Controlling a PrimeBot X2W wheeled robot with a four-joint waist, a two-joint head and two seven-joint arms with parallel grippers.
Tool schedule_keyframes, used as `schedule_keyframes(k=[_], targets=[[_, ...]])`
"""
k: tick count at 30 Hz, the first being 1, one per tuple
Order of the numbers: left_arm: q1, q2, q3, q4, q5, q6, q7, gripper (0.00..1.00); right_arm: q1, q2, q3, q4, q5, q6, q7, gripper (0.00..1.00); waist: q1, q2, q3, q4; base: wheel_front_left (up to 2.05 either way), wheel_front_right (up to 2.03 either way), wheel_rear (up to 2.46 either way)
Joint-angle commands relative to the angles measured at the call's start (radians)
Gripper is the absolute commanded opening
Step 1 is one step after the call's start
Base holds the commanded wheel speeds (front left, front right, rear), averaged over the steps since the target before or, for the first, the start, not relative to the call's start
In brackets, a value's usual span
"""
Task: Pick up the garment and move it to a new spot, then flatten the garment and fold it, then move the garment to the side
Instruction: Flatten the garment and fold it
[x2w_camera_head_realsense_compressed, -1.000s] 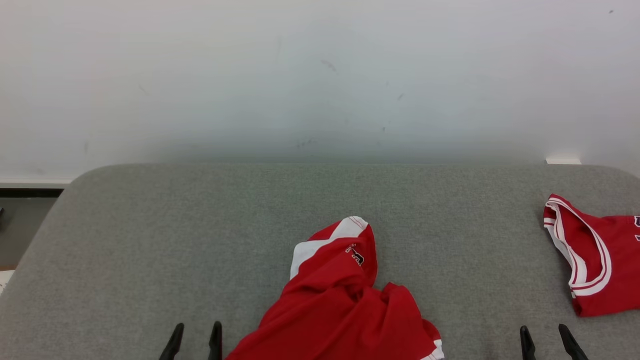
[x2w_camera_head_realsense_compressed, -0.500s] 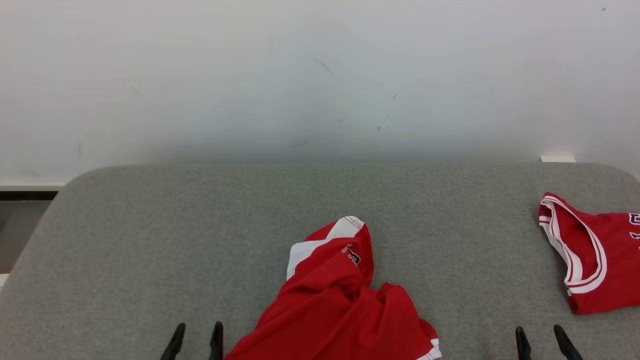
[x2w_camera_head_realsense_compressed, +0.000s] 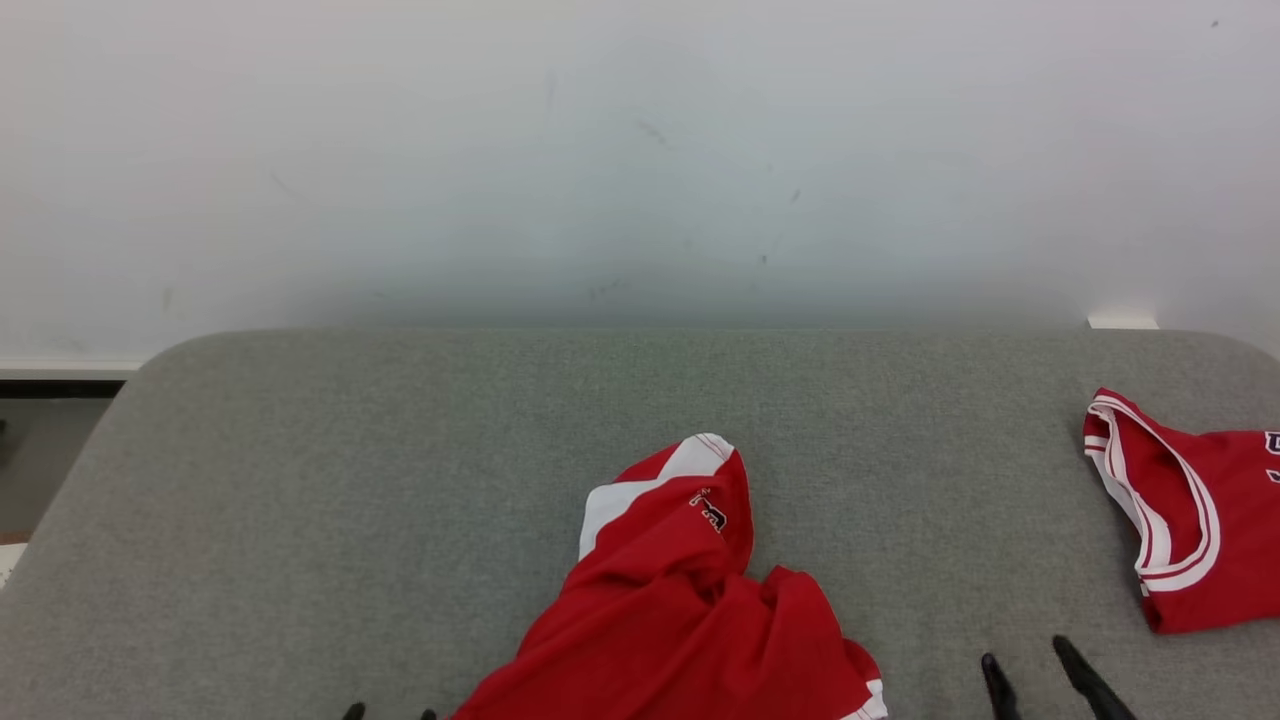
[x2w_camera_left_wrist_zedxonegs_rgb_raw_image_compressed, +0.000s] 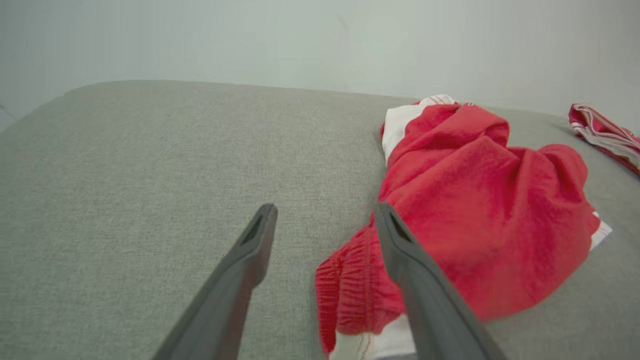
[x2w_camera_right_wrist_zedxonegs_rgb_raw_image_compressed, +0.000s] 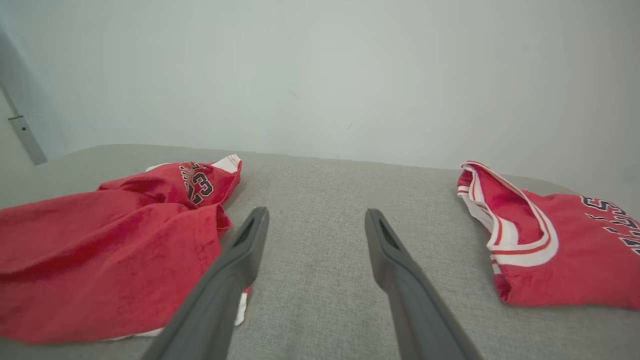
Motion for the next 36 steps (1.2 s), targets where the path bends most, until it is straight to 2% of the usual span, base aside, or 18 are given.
schedule_keyframes(k=[1, 4, 6, 11, 22, 28, 36], targets=[[-0.002, 0.034, -0.007, -0.001, -0.014, -0.002, 0.034, 1.0, -0.021, -0.045, 0.054, 0.011, 0.025, -0.002, 0.011, 1.0, 0.0, 0.0, -0.001, 0.005, 0.0, 0.0, 0.0], [-0.004, 0.079, -0.012, -0.033, -0.029, -0.005, 0.119, 1.0, -0.053, -0.119, 0.181, 0.021, 0.074, -0.002, 0.061, 1.0, 0.0, 0.0, 0.001, 0.015, 0.0, 0.0, 0.0], [-0.001, 0.088, -0.012, -0.047, -0.053, -0.006, 0.181, 1.0, -0.08, -0.171, 0.268, 0.038, 0.084, -0.003, 0.105, 1.0, 0.0, 0.0, 0.005, 0.024, 0.0, 0.0, 0.0], [0.012, 0.12, -0.055, -0.047, -0.087, -0.007, 0.318, 1.0, -0.17, -0.228, 0.437, 0.1, 0.105, -0.003, 0.17, 1.0, 0.0, 0.0, 0.023, 0.038, 0.0, 0.0, 0.0], [-0.043, 0.136, -0.139, -0.014, -0.135, -0.009, 0.322, 1.0, -0.324, -0.229, 0.614, 0.271, 0.163, -0.002, 0.192, 1.0, 0.0, 0.0, 0.069, 0.068, 0.0, 0.0, 0.0], [-0.054, 0.156, -0.135, -0.05, -0.148, -0.007, 0.332, 1.0, -0.374, -0.224, 0.659, 0.331, 0.197, -0.002, 0.164, 1.0, 0.0, 0.0, 0.09, 0.089, 0.0, 0.0, 0.0], [-0.011, 0.181, -0.165, -0.122, -0.184, -0.006, 0.41, 1.0, -0.406, -0.226, 0.713, 0.38, 0.241, -0.002, 0.136, 1.0, 0.0, 0.0, 0.105, 0.108, 0.0, 0.0, 0.0]])
